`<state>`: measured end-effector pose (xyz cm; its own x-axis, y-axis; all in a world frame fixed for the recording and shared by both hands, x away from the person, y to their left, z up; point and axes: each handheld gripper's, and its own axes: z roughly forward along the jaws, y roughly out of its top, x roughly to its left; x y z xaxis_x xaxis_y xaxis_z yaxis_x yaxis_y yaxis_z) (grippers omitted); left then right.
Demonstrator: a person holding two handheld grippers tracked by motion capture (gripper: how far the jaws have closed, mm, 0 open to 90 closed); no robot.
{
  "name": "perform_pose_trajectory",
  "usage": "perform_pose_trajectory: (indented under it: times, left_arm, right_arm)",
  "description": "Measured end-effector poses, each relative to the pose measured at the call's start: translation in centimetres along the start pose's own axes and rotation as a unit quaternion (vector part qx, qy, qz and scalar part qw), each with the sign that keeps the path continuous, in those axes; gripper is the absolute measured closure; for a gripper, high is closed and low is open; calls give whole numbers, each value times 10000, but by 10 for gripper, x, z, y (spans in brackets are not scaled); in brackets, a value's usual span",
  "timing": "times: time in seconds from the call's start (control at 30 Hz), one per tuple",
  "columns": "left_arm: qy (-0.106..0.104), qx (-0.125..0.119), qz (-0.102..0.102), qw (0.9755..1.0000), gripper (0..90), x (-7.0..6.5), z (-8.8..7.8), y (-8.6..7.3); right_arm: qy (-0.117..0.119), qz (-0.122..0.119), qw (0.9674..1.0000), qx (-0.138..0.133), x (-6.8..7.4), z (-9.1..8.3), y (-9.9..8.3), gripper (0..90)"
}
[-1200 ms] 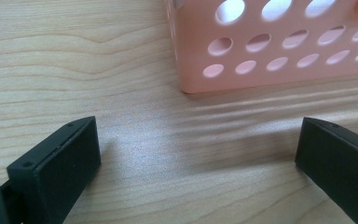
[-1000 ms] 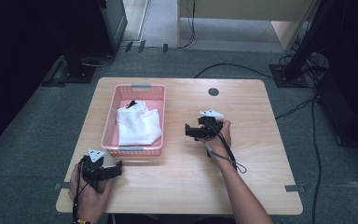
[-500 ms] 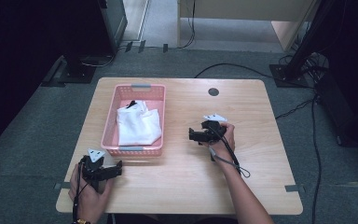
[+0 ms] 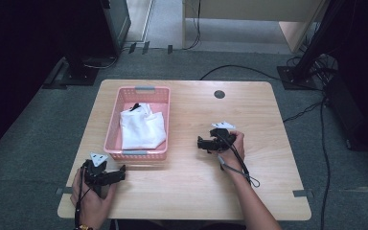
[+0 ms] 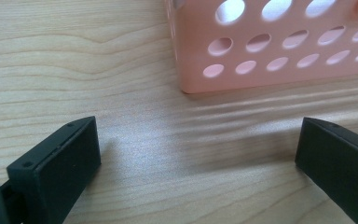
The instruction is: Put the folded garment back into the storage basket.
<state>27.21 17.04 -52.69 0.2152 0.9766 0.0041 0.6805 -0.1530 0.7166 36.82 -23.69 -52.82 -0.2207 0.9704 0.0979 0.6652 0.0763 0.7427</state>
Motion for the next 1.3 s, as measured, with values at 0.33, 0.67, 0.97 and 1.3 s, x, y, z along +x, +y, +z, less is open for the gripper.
perform_pose_trajectory:
  times: [0.33,0.67,0.97,1.3]
  left_arm:
    - [1,6,0,10000,0,0,0,0]
    - [3,13,11,10000,0,0,0,0]
    - [2,13,13,10000,0,0,0,0]
    - [3,12,12,10000,0,0,0,0]
  right_arm:
    - [-21,27,10000,36,-4,-6,-5,0]
    - [-235,-16,9997,75,-8,-15,-13,0]
    - [-510,-64,9985,166,-14,-22,-20,0]
    - [-567,-21,9983,157,-20,-28,-25,0]
